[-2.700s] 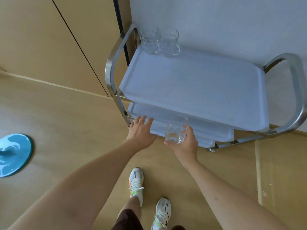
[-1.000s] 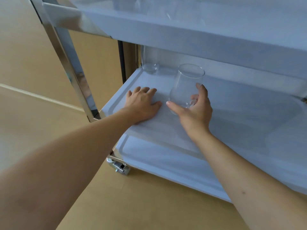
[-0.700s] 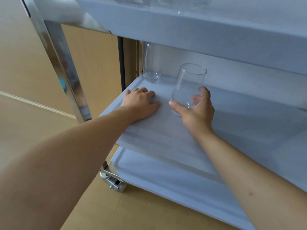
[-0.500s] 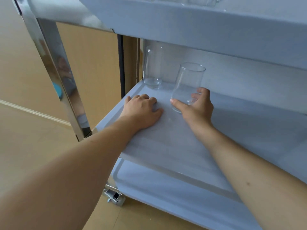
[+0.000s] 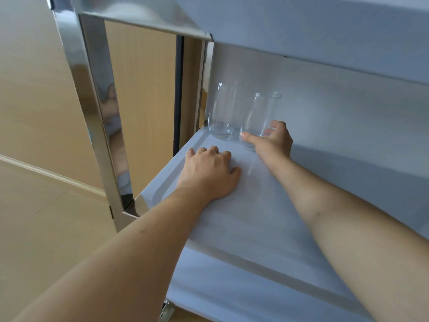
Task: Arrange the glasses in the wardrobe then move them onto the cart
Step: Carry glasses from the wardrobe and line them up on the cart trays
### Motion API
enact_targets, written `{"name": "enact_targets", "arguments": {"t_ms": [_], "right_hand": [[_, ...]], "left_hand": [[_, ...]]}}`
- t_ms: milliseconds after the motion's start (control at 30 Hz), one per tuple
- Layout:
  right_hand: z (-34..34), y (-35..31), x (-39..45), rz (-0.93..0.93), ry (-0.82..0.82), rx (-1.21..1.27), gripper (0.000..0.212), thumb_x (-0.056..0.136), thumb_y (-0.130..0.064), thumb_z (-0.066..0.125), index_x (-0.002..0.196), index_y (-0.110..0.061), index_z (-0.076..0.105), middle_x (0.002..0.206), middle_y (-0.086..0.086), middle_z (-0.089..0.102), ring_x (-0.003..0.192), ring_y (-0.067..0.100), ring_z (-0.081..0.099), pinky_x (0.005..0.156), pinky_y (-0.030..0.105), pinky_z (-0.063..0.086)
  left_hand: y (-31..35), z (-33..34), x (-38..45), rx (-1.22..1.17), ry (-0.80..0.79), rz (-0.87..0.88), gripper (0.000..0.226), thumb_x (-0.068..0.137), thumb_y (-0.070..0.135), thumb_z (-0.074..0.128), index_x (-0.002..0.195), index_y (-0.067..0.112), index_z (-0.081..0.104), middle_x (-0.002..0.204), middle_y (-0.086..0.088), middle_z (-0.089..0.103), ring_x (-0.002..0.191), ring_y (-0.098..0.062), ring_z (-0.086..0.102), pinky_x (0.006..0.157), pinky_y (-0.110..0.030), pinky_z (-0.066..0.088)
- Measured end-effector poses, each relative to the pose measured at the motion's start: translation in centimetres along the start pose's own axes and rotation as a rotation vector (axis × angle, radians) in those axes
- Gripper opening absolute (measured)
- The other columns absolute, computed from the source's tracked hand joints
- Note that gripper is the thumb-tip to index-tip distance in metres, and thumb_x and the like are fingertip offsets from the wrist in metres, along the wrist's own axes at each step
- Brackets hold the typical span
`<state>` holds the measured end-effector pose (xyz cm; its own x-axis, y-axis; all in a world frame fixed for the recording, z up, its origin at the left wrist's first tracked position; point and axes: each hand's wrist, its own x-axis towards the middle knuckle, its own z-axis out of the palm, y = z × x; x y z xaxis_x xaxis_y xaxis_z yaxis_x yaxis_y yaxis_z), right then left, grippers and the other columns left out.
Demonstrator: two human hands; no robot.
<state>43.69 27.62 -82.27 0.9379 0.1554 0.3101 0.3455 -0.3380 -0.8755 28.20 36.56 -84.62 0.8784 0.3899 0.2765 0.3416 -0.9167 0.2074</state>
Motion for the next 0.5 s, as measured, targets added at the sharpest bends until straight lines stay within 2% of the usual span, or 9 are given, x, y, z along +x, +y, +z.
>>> {"name": "enact_targets", "arguments": {"t_ms": [133,300,500], "right_hand": [[1.0,-0.1,0.4,0.011,-0.001,0.016,0.088,0.068,-0.039,0.092,0.14,-0.017,0.047,0.124,0.002,0.057,0.106,0.017,0.057,0.083,0.022,0.042],[1.9,-0.1,0.8,0.017,0.015,0.039,0.093,0.068,-0.04,0.092,0.144,-0.018,0.044,0.128,0.003,0.057,0.11,0.018,0.058,0.092,0.027,0.047],[2.4,0.0,1.1,0.023,0.003,0.044,0.095,0.068,-0.041,0.092,0.146,-0.019,0.043,0.129,0.0,0.055,0.103,0.014,0.054,0.086,0.023,0.041]], "left_hand": [[0.0,-0.1,-0.1,-0.003,0.004,0.0,0.041,0.095,0.054,0.036,0.107,0.022,0.061,0.102,-0.003,0.057,0.107,-0.03,0.055,0.101,-0.047,0.036],[0.0,-0.1,-0.1,-0.023,0.004,0.008,0.042,0.096,0.053,0.038,0.109,0.022,0.061,0.103,-0.004,0.057,0.108,-0.03,0.054,0.106,-0.047,0.035],[0.0,-0.1,-0.1,-0.035,0.012,0.015,0.043,0.096,0.054,0.038,0.111,0.021,0.062,0.106,-0.004,0.059,0.11,-0.03,0.054,0.107,-0.048,0.034]]}}
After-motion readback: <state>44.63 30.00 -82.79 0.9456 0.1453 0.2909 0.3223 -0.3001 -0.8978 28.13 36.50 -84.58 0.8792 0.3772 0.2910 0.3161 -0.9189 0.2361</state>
